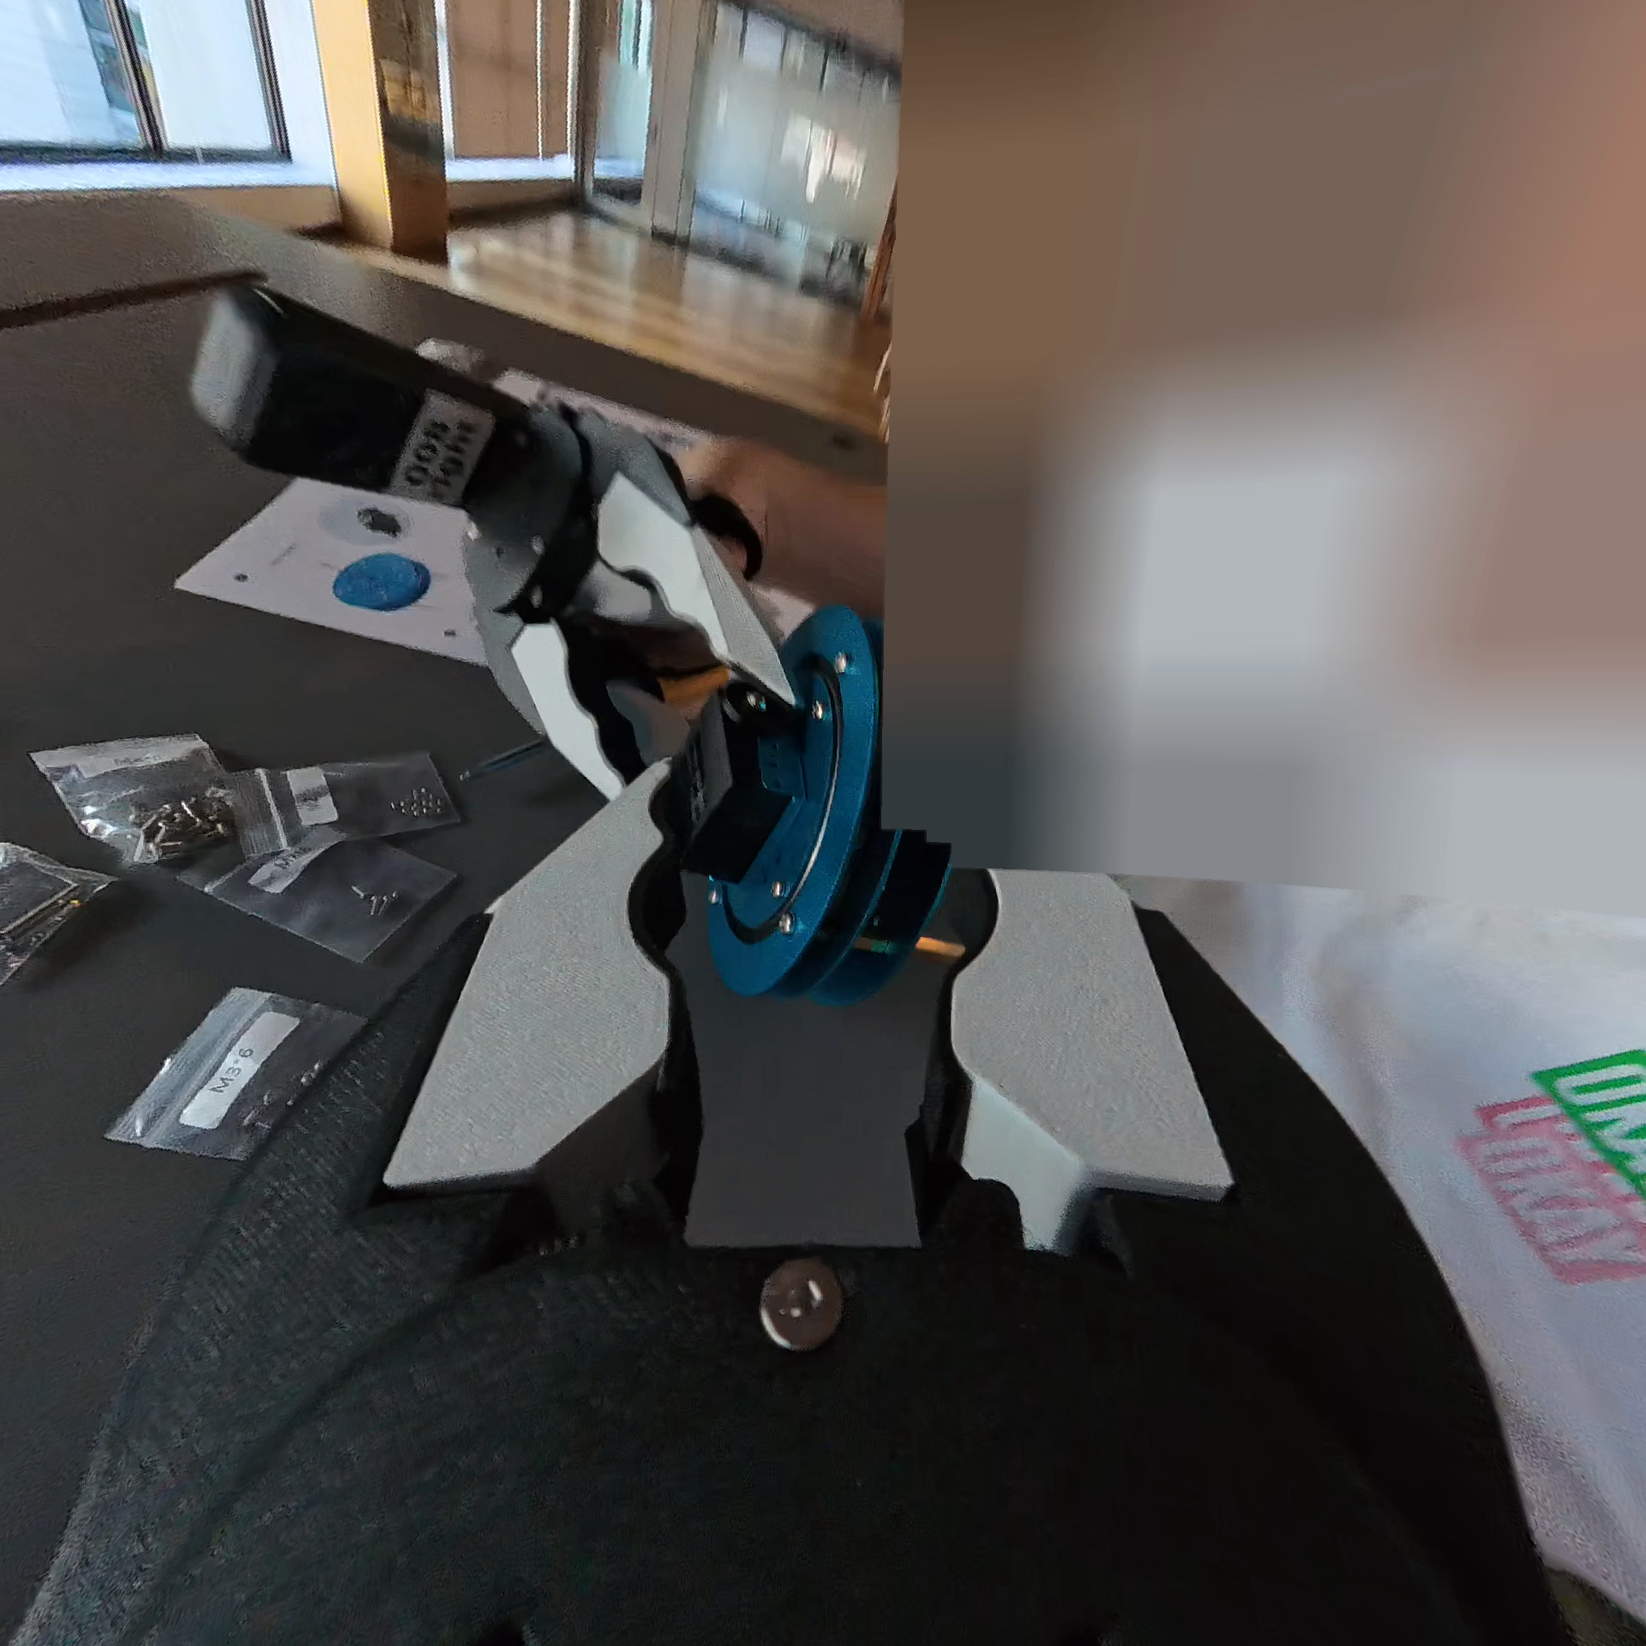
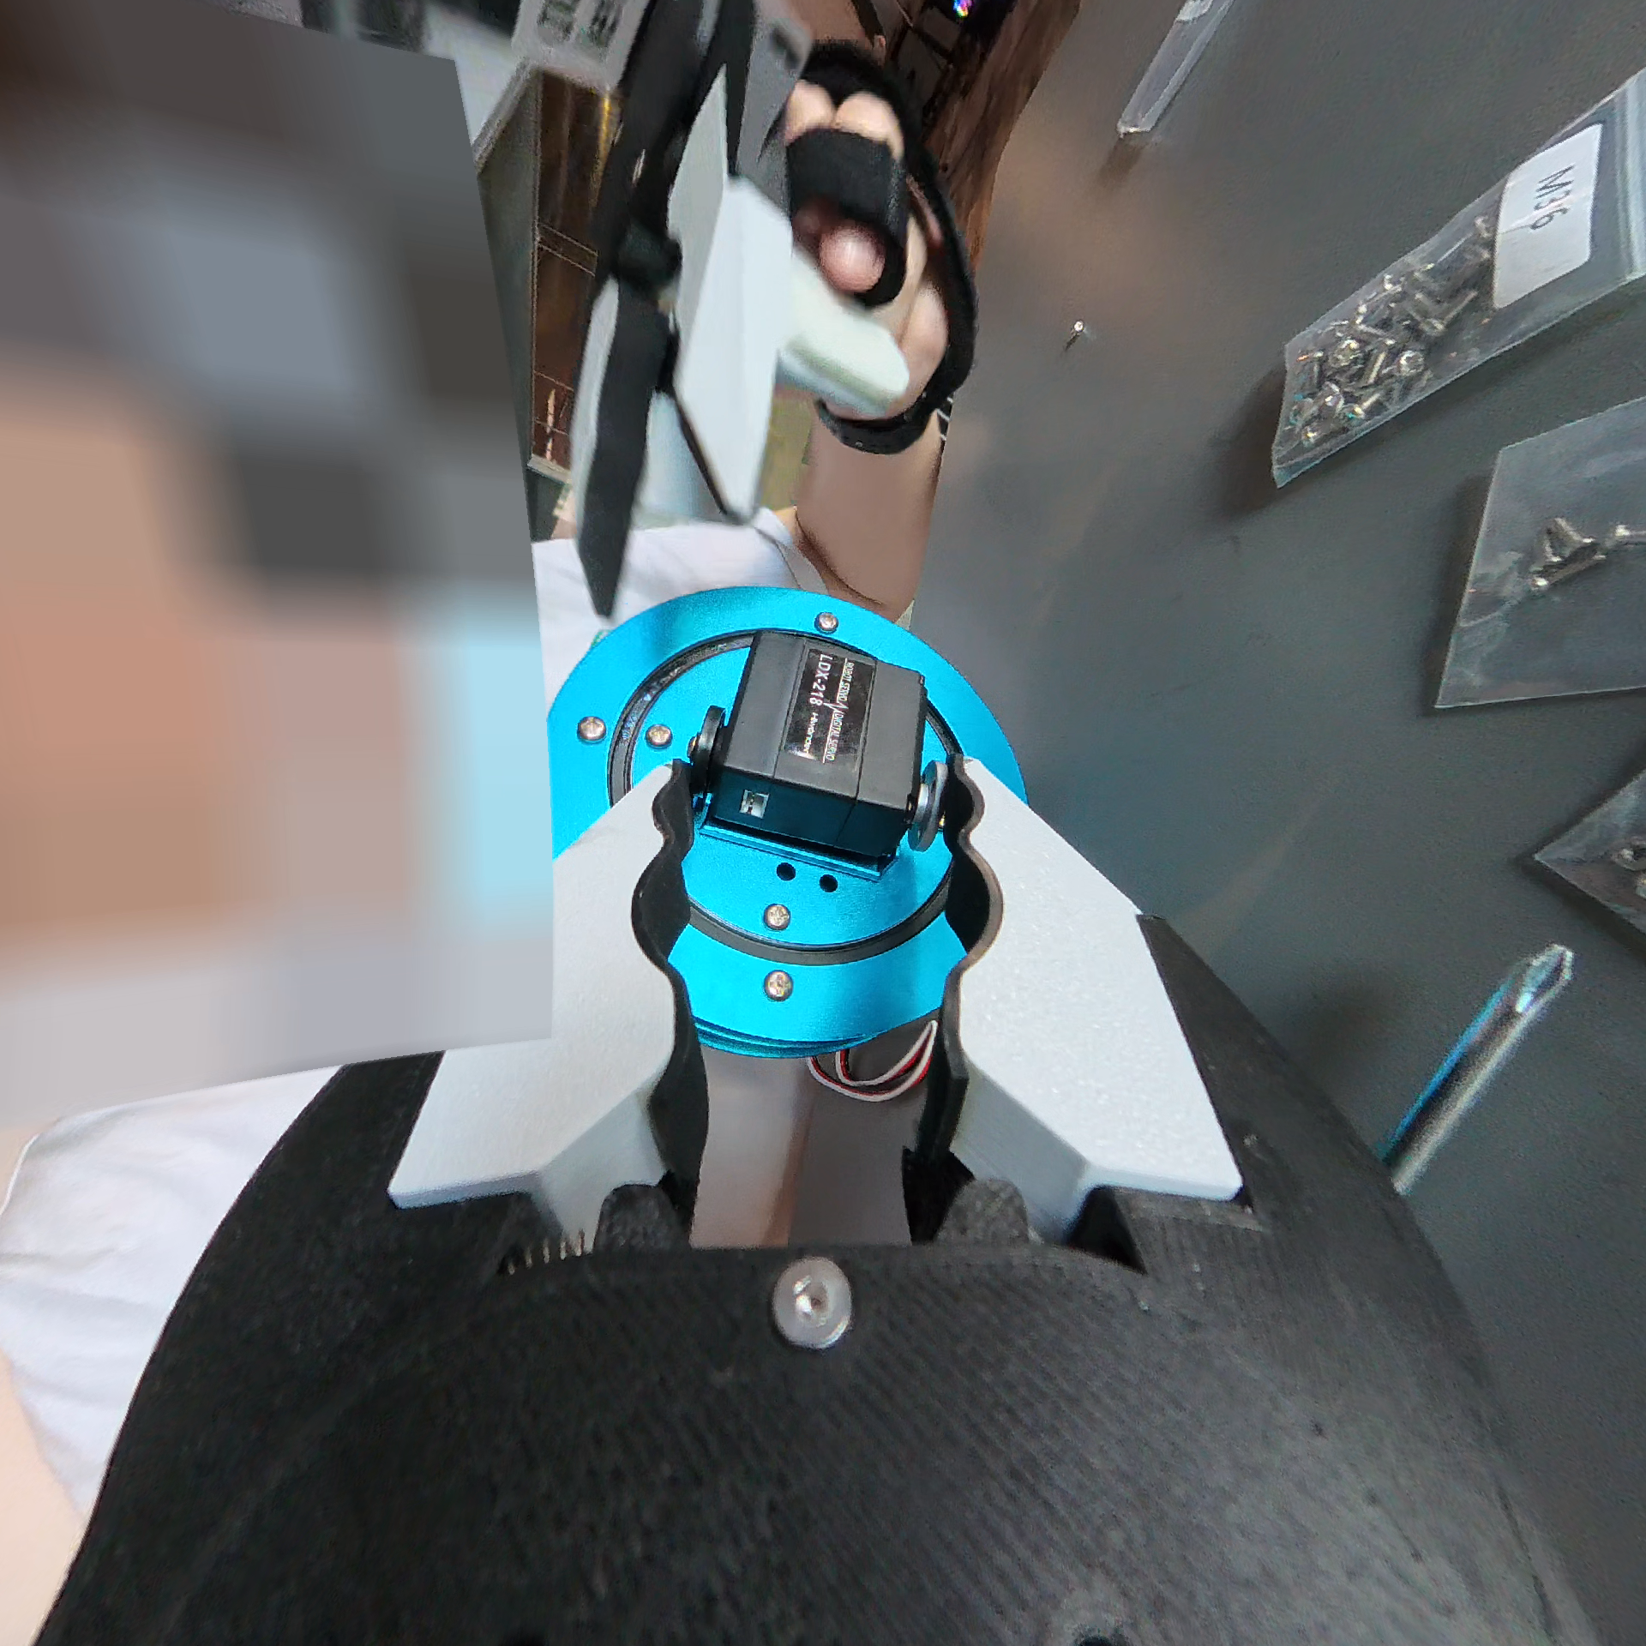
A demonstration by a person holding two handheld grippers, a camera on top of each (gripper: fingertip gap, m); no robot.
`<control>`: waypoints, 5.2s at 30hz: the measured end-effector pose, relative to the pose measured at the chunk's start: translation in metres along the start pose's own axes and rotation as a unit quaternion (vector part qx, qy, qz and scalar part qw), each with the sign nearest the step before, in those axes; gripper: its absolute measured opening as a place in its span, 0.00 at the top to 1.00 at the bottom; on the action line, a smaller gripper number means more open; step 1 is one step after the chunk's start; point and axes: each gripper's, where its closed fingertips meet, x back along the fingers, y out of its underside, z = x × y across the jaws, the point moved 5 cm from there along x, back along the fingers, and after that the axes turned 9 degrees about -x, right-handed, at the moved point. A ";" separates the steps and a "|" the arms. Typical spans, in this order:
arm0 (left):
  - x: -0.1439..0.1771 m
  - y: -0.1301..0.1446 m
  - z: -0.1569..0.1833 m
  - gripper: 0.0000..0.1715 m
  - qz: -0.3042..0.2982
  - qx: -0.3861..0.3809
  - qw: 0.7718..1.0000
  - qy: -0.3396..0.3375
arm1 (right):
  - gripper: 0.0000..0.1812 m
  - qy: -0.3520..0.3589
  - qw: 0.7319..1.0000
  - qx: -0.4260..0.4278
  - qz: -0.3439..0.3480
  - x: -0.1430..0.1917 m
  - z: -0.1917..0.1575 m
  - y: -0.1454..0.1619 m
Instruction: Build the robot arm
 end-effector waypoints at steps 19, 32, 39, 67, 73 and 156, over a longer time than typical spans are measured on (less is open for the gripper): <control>-0.007 0.004 -0.002 0.63 -0.147 -0.075 0.985 -0.041 | 0.69 0.010 1.000 0.001 -0.001 -0.001 0.000 0.001; 0.001 0.016 -0.016 0.70 -0.032 0.208 0.974 0.086 | 0.69 0.033 0.999 0.013 0.000 0.000 -0.003 0.001; 0.019 0.021 0.015 0.56 0.021 0.044 0.995 -0.083 | 0.69 0.024 1.000 0.002 -0.001 0.001 -0.001 0.001; -0.050 0.025 0.036 0.75 -0.268 -0.307 0.842 -0.354 | 0.69 0.063 0.997 0.045 -0.020 0.001 -0.019 -0.002; -0.049 0.023 0.025 0.76 -0.269 -0.372 0.798 -0.390 | 0.69 0.146 0.979 0.134 -0.038 0.008 -0.034 -0.014; 0.207 0.120 -0.030 1.00 -0.254 -0.042 0.933 -0.251 | 0.78 0.521 0.684 0.411 0.303 -0.080 -0.089 0.043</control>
